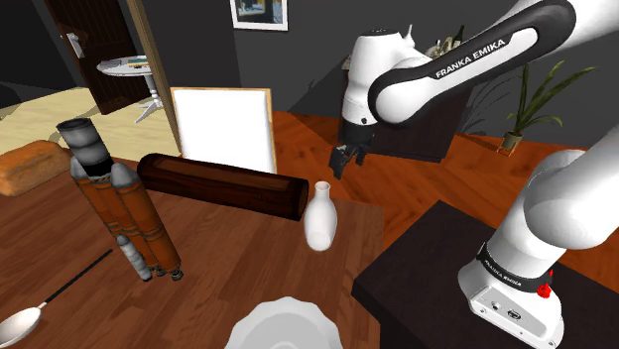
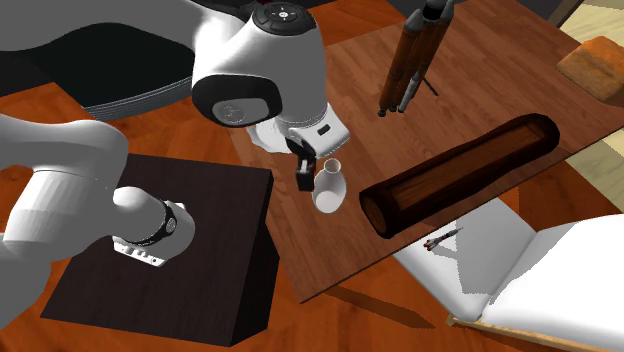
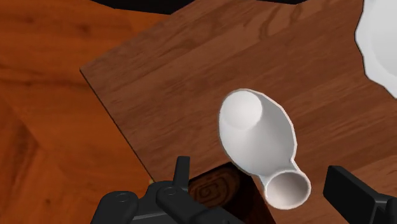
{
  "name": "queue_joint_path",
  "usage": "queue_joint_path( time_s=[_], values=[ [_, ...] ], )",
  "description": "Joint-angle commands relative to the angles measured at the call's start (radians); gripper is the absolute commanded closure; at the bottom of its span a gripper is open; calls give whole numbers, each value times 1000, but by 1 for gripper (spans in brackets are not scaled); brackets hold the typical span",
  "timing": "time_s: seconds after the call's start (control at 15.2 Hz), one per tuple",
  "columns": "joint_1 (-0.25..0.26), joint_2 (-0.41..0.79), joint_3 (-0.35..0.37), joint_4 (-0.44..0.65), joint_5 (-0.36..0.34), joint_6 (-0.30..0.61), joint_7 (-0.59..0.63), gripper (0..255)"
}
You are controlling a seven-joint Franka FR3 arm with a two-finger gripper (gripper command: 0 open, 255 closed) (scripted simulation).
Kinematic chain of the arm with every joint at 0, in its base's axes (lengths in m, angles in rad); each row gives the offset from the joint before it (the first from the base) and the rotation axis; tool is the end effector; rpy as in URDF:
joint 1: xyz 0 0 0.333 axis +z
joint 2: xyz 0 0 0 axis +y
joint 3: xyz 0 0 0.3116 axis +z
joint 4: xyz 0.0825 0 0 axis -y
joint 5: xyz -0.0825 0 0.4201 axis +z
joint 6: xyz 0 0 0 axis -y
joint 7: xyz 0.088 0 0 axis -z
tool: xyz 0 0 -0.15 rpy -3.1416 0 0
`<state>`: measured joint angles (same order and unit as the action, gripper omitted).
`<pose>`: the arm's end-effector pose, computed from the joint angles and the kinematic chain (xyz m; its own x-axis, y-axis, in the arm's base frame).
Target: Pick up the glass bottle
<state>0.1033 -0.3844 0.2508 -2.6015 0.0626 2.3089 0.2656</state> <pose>0.4203 0.1491 0.3193 0.9952 0.0352 0.0918 0.0335 -0.9992 0.0202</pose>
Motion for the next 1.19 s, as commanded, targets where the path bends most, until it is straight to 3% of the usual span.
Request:
queue_joint_path(
  time_s=[0.0,0.26,0.86,0.92,1.12],
  values=[
    [-1,79,29,16,-8,74,42,0],
    [-6,227,82,62,-54,192,138,0],
    [-18,319,91,33,-110,307,183,0],
    [-18,319,91,33,-110,307,183,255],
    [-19,319,91,33,-111,308,182,255]
  ],
)
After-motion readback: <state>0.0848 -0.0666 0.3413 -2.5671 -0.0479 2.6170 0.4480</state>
